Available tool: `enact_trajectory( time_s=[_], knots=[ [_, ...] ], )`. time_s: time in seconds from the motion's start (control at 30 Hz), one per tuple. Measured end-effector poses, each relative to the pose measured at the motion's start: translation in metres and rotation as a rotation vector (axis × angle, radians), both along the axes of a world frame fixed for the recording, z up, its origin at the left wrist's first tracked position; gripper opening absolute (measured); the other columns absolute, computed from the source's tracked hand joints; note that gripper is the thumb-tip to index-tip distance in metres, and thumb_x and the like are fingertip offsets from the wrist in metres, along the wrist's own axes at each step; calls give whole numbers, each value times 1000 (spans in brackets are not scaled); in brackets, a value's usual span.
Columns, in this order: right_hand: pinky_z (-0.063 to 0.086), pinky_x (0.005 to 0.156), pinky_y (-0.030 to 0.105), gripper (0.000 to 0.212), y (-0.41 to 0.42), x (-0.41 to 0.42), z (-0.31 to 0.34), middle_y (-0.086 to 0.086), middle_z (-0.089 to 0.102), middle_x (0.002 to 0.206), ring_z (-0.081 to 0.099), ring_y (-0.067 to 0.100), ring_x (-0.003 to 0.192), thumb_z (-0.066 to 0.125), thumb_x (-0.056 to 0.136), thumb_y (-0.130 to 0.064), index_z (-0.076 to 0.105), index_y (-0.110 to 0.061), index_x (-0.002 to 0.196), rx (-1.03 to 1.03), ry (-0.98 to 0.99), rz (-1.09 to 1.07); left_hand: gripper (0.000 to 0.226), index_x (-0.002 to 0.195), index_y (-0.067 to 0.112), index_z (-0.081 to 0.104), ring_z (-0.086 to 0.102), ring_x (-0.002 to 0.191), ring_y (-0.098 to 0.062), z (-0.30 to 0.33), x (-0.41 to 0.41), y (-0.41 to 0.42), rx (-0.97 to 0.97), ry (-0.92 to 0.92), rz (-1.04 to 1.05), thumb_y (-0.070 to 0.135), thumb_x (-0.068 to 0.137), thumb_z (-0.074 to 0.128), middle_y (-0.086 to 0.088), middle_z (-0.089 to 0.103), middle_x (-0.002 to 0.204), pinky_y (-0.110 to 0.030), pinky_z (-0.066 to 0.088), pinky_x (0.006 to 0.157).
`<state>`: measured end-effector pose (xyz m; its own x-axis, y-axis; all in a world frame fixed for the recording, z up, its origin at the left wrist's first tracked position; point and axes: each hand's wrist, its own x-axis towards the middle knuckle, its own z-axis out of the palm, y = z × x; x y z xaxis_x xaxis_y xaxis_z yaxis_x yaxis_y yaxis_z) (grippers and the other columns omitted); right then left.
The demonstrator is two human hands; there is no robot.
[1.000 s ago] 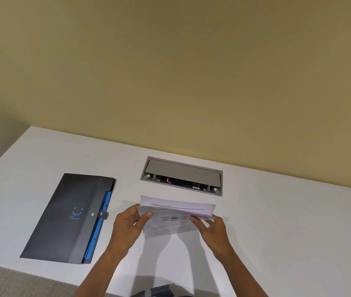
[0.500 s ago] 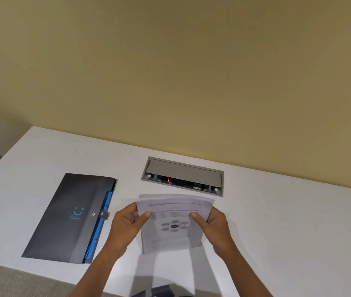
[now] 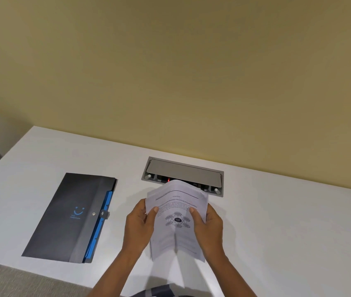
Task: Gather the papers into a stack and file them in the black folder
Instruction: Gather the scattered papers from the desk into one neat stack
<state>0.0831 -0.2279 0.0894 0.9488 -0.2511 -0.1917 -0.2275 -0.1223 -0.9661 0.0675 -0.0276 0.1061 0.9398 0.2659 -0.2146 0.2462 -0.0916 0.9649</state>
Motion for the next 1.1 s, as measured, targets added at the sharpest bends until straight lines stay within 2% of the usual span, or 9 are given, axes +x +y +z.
enact_trajectory(
  time_s=[0.2,0.37,0.47,0.63,0.77,0.87,0.93,1.03,1.1],
  knots=[
    [59,73,9,38,8,-15,-2,-27,78,110,75,-6,101,72,102,-25,68,-61,112,89,-93,-88,49,119,72,49,70,113,0,-5,-9,-12,34,-115,22,27,105,63,31,68,115,-15,63,75],
    [58,73,7,45,7,-29,-24,-32,74,105,71,-7,100,73,100,-27,64,-70,102,71,10,-76,48,130,58,40,65,117,-14,-38,-21,-19,46,-44,17,20,108,58,19,61,126,-13,61,80],
    [57,71,4,32,4,-32,-34,-35,76,102,71,-7,101,76,98,-28,69,-59,101,102,88,-80,48,142,47,38,63,121,-17,-52,-26,-19,9,10,12,18,108,57,11,61,129,-10,59,84],
    [59,68,9,22,2,-29,-36,-26,80,102,74,-4,97,77,98,-28,74,-42,114,94,133,-59,46,144,40,43,66,115,-17,-55,-22,-14,36,-8,7,16,108,58,15,62,127,-12,62,78],
    [59,71,8,21,0,-31,-39,-30,80,98,75,-7,94,79,96,-28,74,-45,106,85,163,-29,45,141,41,44,64,116,-13,-62,-25,-7,40,22,-9,14,108,58,14,63,123,-8,60,77],
    [62,70,12,15,-3,-34,-47,-22,83,96,78,-1,91,81,94,-30,77,-42,101,90,216,-24,46,149,30,46,64,116,-16,-69,-30,-2,79,47,-45,13,108,58,6,65,125,-4,57,80],
    [63,67,15,13,-6,-34,-50,-19,84,95,79,1,89,83,93,-32,80,-40,102,77,242,0,42,144,36,50,68,111,-11,-70,-30,3,94,68,-61,15,108,59,17,69,121,-6,59,77],
    [62,65,16,17,-10,-32,-53,-22,84,95,80,0,87,85,90,-29,81,-38,103,21,245,91,32,115,49,53,72,97,-1,-72,-26,13,141,121,-86,19,108,60,44,69,104,-7,58,66],
    [62,67,16,20,-14,-32,-56,-22,84,96,80,0,88,85,91,-26,80,-37,107,-32,245,165,26,116,43,57,72,97,-3,-78,-21,25,158,148,-71,20,106,63,40,72,101,-6,58,66]
  ],
)
